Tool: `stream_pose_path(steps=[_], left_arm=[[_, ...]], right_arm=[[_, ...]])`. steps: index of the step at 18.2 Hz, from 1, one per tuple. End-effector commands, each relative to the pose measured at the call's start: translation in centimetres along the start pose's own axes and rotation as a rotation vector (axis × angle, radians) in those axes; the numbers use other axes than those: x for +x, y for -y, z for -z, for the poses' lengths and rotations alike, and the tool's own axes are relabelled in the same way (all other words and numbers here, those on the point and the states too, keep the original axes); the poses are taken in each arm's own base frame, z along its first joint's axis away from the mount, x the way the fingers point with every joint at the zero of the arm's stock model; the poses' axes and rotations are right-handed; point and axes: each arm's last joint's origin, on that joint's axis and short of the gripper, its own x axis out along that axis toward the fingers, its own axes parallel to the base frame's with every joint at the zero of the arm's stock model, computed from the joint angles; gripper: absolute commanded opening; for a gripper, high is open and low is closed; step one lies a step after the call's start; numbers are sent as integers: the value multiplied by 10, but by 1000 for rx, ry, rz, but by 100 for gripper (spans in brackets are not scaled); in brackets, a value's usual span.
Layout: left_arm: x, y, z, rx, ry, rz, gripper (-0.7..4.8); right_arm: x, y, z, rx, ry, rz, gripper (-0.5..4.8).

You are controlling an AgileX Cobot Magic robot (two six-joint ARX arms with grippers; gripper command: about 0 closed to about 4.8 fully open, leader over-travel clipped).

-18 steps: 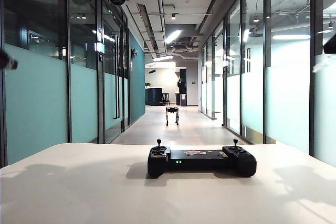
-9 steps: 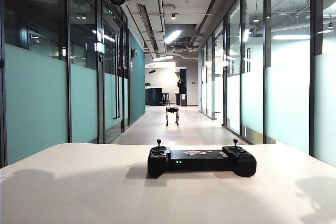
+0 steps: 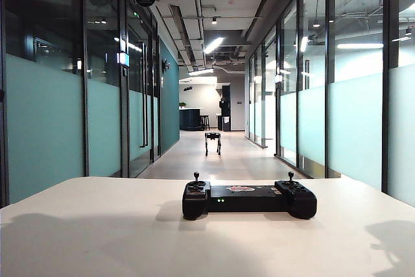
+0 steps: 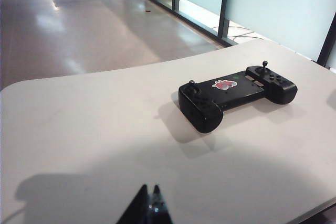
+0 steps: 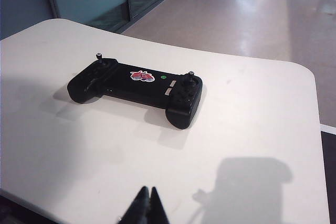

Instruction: Push the left joystick on the remote control sitting on the white table forward to make the robot dog walk in a straight line until it approaches the door.

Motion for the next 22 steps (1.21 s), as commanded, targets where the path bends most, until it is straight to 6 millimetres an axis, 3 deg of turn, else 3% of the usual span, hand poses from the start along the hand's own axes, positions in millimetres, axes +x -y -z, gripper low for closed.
stream_pose_path(steps=[1, 10, 15, 22], left_arm=[[0, 1, -3, 2, 28, 49, -5], [-2, 2, -15, 5, 153, 67, -5], [-14, 1, -21, 14, 257, 48, -5], [-14, -11, -14, -13, 180, -77, -5]], right_arm=[[0, 0, 0, 0, -5, 0, -6], [0, 0, 0, 0, -5, -1, -5], [0, 0, 0, 0, -5, -1, -5], [0, 0, 0, 0, -5, -1, -5]])
